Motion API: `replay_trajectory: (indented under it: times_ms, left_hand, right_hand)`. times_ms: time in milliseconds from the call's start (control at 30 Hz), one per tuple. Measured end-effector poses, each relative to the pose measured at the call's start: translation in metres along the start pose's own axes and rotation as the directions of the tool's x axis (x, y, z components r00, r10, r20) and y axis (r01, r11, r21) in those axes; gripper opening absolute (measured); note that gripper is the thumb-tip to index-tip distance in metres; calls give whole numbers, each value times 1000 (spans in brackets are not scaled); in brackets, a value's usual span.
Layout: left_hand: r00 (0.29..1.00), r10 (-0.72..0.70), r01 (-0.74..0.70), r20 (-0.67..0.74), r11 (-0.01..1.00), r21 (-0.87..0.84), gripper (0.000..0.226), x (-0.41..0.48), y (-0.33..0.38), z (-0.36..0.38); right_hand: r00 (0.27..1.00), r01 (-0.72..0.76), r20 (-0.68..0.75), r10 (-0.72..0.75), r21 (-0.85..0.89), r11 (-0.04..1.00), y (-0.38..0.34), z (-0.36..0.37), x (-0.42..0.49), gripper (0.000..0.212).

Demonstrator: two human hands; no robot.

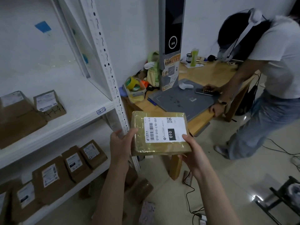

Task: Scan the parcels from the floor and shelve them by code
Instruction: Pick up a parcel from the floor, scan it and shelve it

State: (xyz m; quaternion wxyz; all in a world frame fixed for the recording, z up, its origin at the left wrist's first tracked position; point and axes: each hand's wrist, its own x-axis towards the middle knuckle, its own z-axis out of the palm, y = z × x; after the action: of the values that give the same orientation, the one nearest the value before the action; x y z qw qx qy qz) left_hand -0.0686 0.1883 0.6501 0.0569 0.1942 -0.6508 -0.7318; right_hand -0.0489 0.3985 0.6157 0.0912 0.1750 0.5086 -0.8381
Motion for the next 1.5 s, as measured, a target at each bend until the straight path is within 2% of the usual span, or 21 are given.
replay_trajectory:
  times_ms: [133, 167, 267, 300, 367, 433, 533, 633, 700, 833, 933, 1000, 1100, 1200, 1267, 1367, 1500]
  left_hand:
    - [999, 36, -35, 5, 998, -44, 93, 38, 16, -11]
    - [999, 41, -40, 17, 996, -84, 91, 44, 20, -14]
    - [997, 31, -14, 67, 970, -244, 63, 60, 19, -25]
    - [996, 23, 0, 86, 964, -266, 66, 65, 16, -28]
    - [992, -29, 55, 125, 976, -212, 86, 77, 6, -31]
    - [974, -121, 146, 190, 982, -122, 93, 86, -5, -31]
    - [955, -184, 211, 231, 973, -95, 75, 103, -26, -30]
    - [973, -176, 197, 149, 970, -141, 60, 115, -31, -29]
    - [975, -193, 209, 113, 965, -157, 64, 121, -29, -27]
    - [972, -221, 229, 74, 965, -129, 68, 136, -29, -16]
    - [977, -214, 214, 17, 971, -108, 69, 152, -28, 4]
    - [977, -213, 210, -19, 973, -99, 70, 166, -28, 20]
    - [971, -234, 230, -55, 970, -73, 77, 189, -30, 46]
    - [966, -245, 241, -86, 969, -62, 81, 208, -35, 73]
    - [963, -252, 247, -99, 967, -60, 80, 217, -38, 89]
    - [960, -253, 251, -118, 967, -33, 77, 227, -42, 107]
    - [954, -250, 251, -164, 968, -14, 70, 234, -42, 119]
  right_hand:
    - [996, -14, 84, 12, 16, 1000, 6, 28, 20, 45]
    - [997, -18, 81, 15, 39, 999, 9, 36, 26, 47]
    - [999, -32, 47, 26, 115, 993, 23, 61, 41, 50]
    - [999, -38, 42, 32, 131, 991, 27, 68, 46, 49]
    - [997, -60, 46, 54, 149, 987, 37, 84, 58, 46]
    - [995, -77, 77, 68, 128, 989, 43, 99, 68, 45]
    - [987, -114, 120, 107, 54, 992, 51, 116, 87, 40]
    - [977, -150, 155, 146, 17, 989, 56, 117, 110, 44]
    - [988, -126, 90, 125, 8, 992, 56, 111, 127, 47]
    - [988, -68, -141, 65, -17, 998, 48, 84, 171, 53]
    - [979, -42, -203, 26, -75, 996, 31, 59, 203, 43]
    - [962, -31, -273, -24, -195, 980, 19, 40, 228, 36]
    - [905, -53, -402, -142, -436, 898, 6, 6, 272, 40]
    - [868, -107, -437, -235, -627, 771, 1, -25, 313, 36]
    - [884, -182, -416, -213, -727, 662, 5, -42, 341, 41]
    - [919, -286, -382, -99, -816, 503, 19, -64, 375, 42]
    - [951, -277, -305, -51, -915, 295, 28, -81, 396, 14]
